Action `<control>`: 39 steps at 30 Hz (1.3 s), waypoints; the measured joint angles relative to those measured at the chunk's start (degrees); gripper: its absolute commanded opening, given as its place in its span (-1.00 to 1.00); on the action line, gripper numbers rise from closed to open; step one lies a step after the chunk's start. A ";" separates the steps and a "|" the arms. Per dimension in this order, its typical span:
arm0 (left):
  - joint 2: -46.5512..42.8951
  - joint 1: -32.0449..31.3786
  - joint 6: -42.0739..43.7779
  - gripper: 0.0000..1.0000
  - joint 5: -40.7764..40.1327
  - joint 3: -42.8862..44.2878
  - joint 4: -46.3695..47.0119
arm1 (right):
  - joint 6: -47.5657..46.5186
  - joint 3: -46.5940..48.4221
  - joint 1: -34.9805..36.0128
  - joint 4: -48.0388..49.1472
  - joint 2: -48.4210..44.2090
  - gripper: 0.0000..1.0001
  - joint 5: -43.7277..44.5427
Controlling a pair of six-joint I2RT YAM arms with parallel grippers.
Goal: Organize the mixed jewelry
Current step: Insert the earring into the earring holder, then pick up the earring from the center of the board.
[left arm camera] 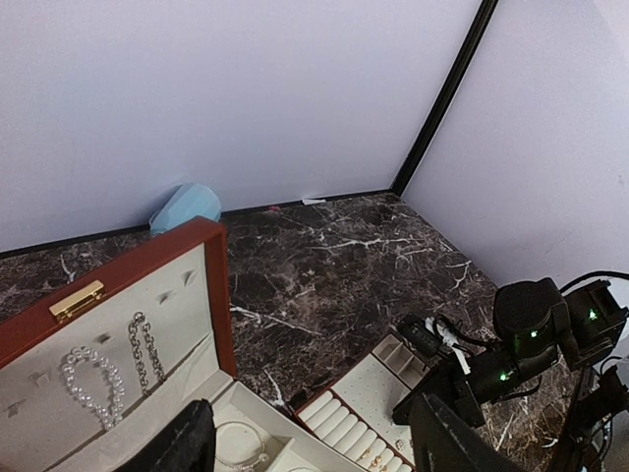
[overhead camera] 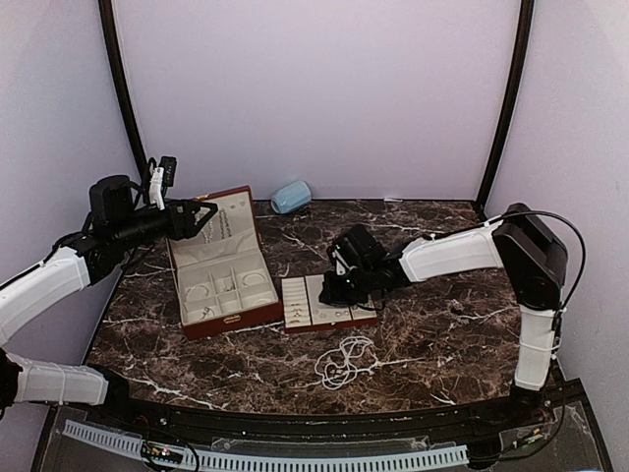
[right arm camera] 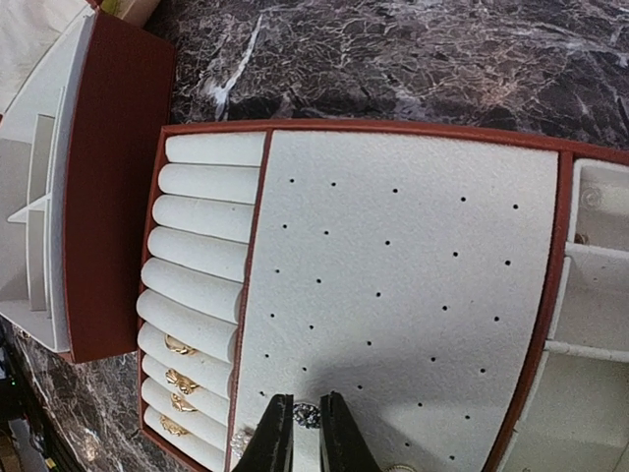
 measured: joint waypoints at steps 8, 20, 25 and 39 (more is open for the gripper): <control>-0.55 0.00 0.02 0.41 -0.24 -0.26 -0.02 | -1.95 3.17 1.01 -4.59 0.83 -0.76 2.78; -2.82 0.00 0.50 0.42 -3.17 -1.14 -0.02 | -6.25 7.41 1.38 -11.91 -2.78 -0.32 7.28; -2.89 0.04 0.66 0.43 -4.48 -1.49 -0.07 | -7.32 7.52 1.38 -13.51 -9.35 -0.22 10.32; -1.90 1.86 2.67 0.44 -6.12 0.00 -4.20 | 0.28 -15.37 -4.46 -26.23 -32.39 -0.30 15.10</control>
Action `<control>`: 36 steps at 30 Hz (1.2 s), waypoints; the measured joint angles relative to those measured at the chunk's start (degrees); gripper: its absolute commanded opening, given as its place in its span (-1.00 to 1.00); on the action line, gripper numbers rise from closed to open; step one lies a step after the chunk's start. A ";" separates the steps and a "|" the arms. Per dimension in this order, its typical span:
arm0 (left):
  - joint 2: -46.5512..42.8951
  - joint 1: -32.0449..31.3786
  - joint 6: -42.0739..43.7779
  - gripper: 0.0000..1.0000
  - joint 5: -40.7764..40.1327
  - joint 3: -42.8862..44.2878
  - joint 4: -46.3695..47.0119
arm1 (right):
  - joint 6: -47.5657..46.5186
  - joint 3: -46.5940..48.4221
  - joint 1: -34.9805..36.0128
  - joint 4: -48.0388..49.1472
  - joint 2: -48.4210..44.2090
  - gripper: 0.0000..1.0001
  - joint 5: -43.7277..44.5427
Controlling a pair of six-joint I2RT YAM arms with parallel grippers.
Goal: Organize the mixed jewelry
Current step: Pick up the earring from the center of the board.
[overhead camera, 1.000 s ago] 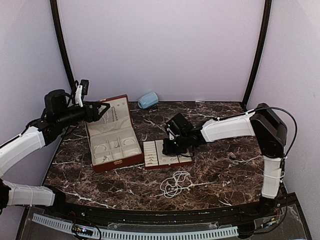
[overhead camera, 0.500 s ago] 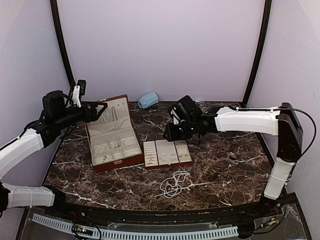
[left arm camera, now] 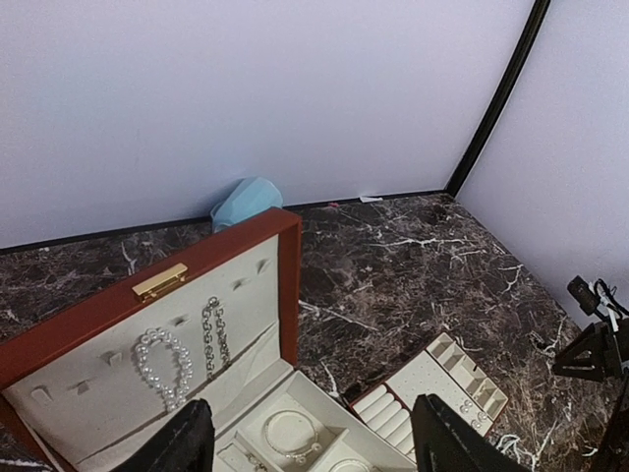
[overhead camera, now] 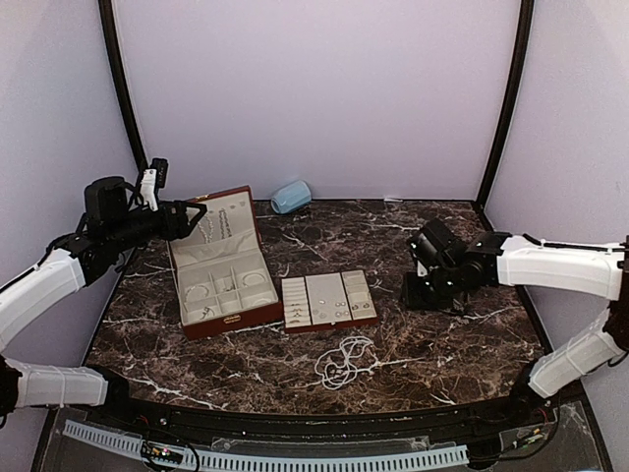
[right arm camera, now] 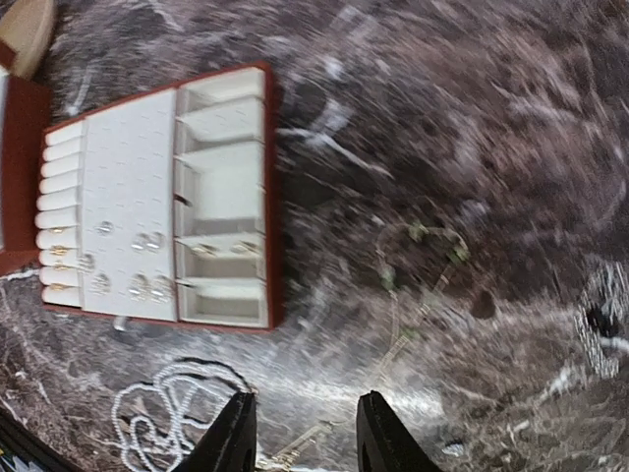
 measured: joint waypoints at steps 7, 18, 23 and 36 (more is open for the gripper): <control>-0.02 0.07 0.74 0.44 -2.10 0.07 -0.59 | 12.22 -14.12 -2.08 -3.54 -8.98 -0.32 -0.94; -0.15 0.07 0.70 0.44 -2.43 0.02 -0.72 | 23.74 -22.27 -2.89 0.20 -9.38 -0.42 -2.40; -0.68 0.07 0.70 0.44 -2.49 0.02 -0.72 | 26.14 -22.82 -3.23 3.06 -8.74 -0.50 -2.19; -1.07 0.07 0.66 0.44 -2.49 -0.02 -0.72 | 29.29 -22.84 -3.43 4.87 -6.29 -0.76 0.42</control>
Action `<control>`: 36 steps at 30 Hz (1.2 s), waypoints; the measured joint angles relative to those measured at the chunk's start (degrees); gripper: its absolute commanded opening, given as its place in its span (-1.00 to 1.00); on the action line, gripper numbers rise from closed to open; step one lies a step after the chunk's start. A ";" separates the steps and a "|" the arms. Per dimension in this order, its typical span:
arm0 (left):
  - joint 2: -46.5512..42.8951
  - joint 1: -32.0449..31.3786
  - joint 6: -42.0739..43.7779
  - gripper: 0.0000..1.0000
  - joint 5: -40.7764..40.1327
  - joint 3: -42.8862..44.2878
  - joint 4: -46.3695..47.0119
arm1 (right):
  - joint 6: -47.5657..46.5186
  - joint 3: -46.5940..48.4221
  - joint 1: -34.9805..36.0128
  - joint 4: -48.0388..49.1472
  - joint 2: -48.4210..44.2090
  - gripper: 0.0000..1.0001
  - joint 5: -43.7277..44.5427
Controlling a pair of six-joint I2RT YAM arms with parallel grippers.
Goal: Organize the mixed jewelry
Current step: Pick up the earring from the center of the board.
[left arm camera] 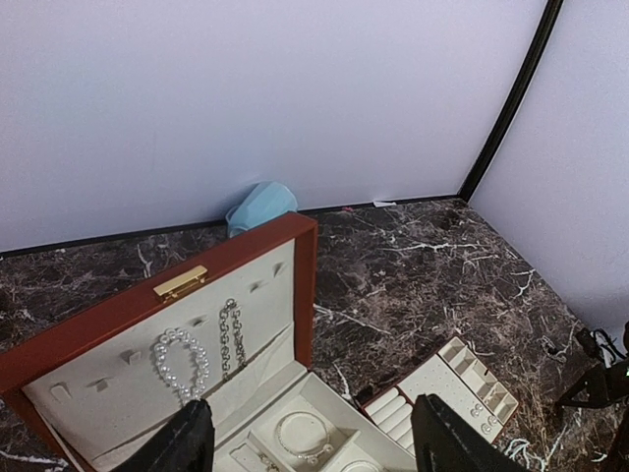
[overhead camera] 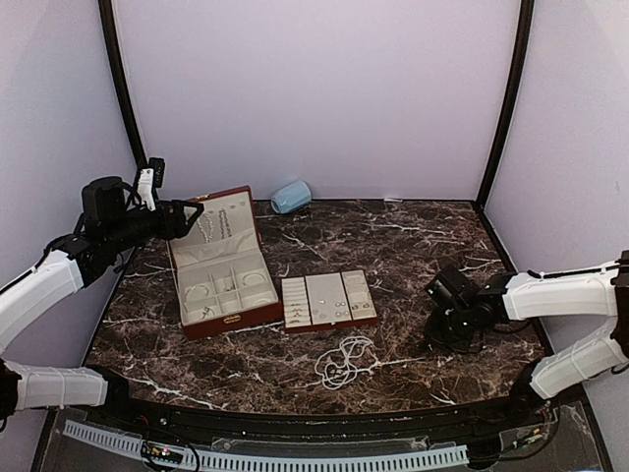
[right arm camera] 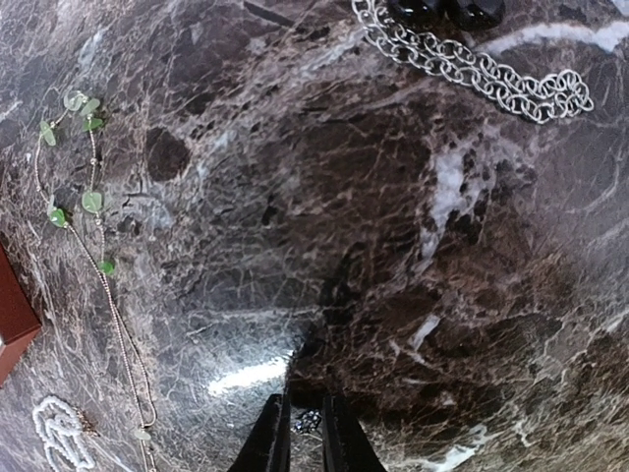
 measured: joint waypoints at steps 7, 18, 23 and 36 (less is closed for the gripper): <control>-0.20 0.00 -0.13 0.44 0.02 -0.09 0.00 | 0.52 -0.02 -0.02 0.46 0.39 -0.89 0.59; -0.52 0.00 -0.15 0.44 0.02 -0.17 0.02 | 1.75 -0.61 -0.02 2.58 0.26 -1.00 1.05; -0.72 0.00 -0.20 0.37 0.57 -0.66 0.17 | 2.45 -1.44 -0.02 5.01 -1.22 -1.00 0.96; -0.70 -9.29 0.90 0.35 1.14 -1.60 2.95 | 1.81 -1.09 -0.02 29.07 -4.48 -1.00 -3.21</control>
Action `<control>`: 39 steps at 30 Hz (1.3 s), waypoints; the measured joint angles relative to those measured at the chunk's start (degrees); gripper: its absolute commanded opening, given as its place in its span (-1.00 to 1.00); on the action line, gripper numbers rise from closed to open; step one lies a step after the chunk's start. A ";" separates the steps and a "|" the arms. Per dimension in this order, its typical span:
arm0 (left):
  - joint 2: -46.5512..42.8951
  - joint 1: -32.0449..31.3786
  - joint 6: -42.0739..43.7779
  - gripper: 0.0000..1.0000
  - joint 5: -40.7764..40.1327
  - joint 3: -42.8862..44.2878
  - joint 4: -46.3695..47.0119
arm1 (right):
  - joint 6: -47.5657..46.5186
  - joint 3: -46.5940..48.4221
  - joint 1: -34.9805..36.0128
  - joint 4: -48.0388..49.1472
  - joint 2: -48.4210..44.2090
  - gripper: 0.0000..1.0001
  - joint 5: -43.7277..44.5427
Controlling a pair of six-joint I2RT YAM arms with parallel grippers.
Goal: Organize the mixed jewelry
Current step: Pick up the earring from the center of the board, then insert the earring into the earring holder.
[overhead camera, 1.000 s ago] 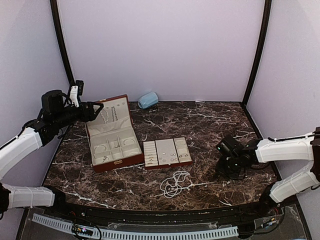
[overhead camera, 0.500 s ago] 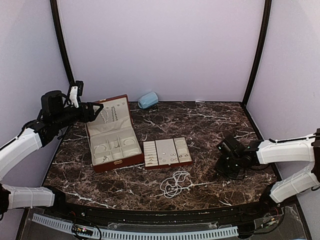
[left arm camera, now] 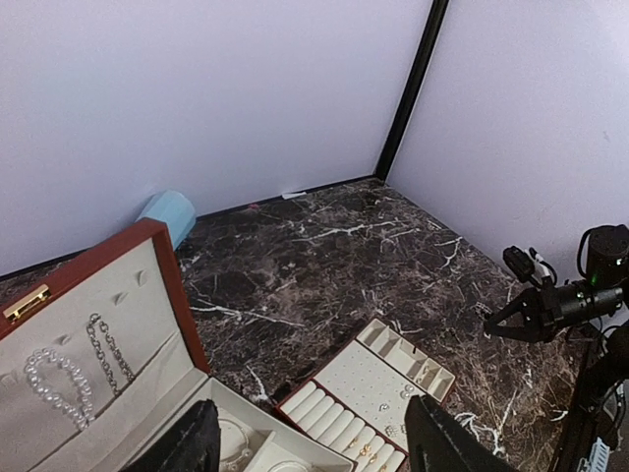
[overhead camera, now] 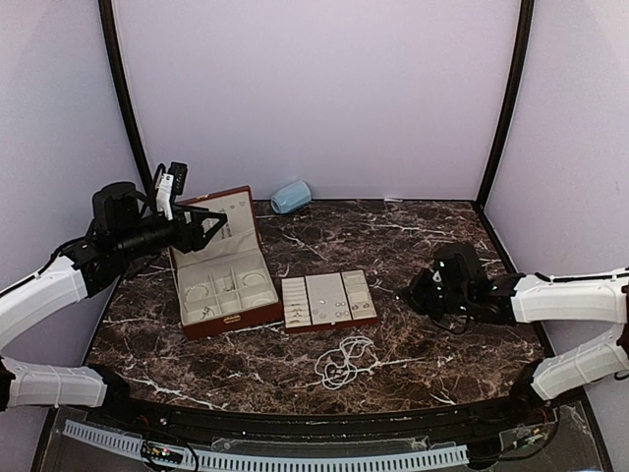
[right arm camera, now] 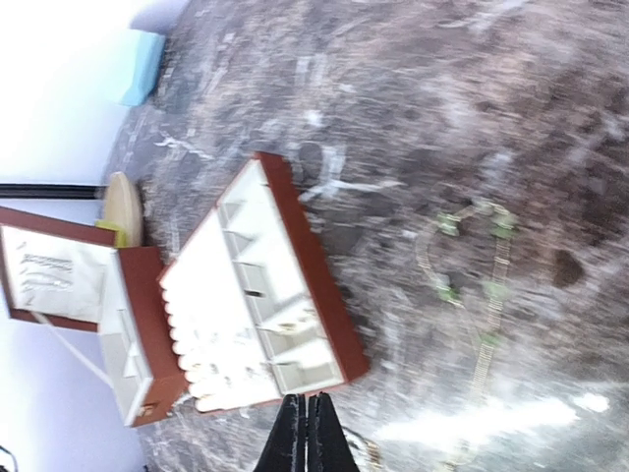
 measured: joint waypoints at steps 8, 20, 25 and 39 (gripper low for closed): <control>1.64 -1.14 -0.11 0.38 2.91 -0.74 2.64 | -3.34 4.90 0.11 13.14 11.78 -1.00 -5.40; 3.08 -1.11 1.18 0.39 1.16 -0.70 1.25 | -7.17 16.24 4.92 21.46 28.11 -1.00 -12.24; 3.06 -1.11 1.44 0.40 0.52 -0.70 0.87 | -7.48 19.96 6.69 22.53 33.81 -1.00 -14.62; 3.04 -1.11 1.53 0.40 0.48 -0.70 0.48 | -8.39 22.51 7.50 23.47 38.29 -1.00 -16.15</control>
